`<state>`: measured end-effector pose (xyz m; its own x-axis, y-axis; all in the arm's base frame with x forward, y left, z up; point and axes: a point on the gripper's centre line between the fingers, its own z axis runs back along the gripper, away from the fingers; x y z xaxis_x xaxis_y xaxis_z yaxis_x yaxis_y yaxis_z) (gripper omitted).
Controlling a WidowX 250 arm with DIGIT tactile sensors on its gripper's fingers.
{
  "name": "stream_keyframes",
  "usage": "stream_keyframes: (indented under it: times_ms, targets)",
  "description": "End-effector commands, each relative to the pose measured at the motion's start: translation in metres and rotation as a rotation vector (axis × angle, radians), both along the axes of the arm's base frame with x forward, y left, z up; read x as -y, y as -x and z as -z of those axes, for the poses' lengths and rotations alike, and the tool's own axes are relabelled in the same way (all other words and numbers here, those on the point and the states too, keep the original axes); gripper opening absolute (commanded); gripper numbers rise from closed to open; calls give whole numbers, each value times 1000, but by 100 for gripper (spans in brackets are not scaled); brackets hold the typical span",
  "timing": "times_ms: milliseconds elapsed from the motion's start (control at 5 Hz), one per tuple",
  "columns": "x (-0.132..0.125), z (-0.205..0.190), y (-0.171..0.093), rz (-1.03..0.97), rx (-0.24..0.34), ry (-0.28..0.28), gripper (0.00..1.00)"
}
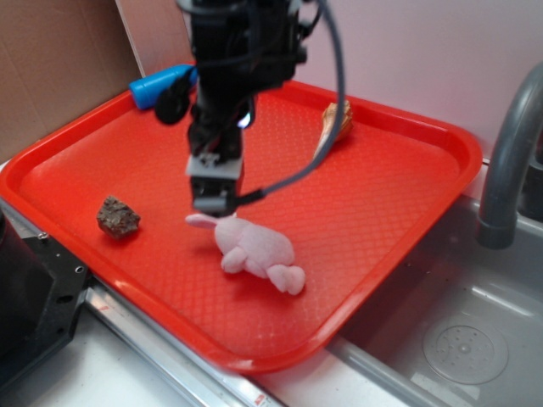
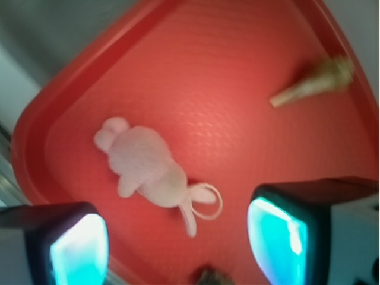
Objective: Grab the pink bunny.
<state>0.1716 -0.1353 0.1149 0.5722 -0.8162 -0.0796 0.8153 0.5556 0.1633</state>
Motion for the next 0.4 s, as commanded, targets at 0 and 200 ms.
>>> stream_keyframes:
  times_ms: [0,200]
  targets:
    - [4,37,3,344,-16,134,100]
    - [9,73,-11,421,-18,175,100]
